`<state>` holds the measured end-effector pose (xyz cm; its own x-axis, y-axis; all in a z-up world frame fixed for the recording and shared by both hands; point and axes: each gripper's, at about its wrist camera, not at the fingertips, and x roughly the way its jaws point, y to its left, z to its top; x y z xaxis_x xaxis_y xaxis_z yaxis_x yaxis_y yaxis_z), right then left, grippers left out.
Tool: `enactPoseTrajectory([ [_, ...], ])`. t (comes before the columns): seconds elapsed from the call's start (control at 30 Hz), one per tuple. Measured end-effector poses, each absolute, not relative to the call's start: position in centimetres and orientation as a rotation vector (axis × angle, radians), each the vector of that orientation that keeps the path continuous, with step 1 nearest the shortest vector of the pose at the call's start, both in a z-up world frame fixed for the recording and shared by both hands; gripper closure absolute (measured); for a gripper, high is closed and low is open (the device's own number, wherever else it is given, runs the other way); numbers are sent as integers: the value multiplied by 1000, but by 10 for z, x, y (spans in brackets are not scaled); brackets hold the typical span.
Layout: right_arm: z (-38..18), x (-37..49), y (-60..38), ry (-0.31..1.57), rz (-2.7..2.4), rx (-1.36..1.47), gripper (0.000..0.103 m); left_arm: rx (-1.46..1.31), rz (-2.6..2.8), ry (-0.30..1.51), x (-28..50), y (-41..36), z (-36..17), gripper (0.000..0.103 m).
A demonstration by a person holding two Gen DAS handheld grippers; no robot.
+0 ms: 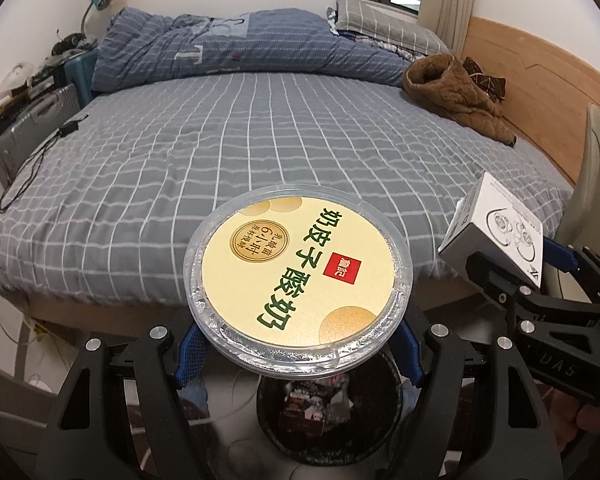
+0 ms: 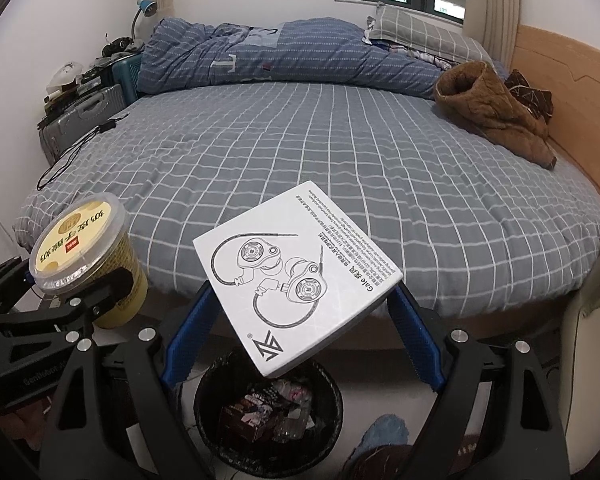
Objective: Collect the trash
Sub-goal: 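Lower both tools with the cup and box down over the black bin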
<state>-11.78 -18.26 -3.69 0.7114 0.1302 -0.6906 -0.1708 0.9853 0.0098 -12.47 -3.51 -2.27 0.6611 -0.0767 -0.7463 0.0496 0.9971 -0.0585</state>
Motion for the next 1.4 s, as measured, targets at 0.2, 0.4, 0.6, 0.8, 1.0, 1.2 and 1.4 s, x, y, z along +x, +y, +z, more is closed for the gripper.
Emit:
enactPoseTrajectory([
  [0.2,-41,-137,-180,786,175,-62,21,-16,-72,882,-145,-36,-27,30],
  [0.4,-45,-150,-179,805,166,-62,21,-24,-66,910,-160,-29,-35,30],
  [0.6,-70,-154,-178,859,155,-60,21,-44,-63,937,-165,-22,-53,30],
  [0.8,-114,-146,-172,933,164,-74,21,-41,-68,979,-156,-20,-87,30],
  [1.0,-150,-133,-163,1011,179,-94,21,-19,-75,1045,-142,-18,-125,30],
  [1.2,-187,-111,-155,1092,185,-107,21,-21,-65,1085,-122,-14,-154,30],
  [1.4,-218,-95,-148,1170,196,-106,21,-32,-57,1119,-116,-2,-175,30],
])
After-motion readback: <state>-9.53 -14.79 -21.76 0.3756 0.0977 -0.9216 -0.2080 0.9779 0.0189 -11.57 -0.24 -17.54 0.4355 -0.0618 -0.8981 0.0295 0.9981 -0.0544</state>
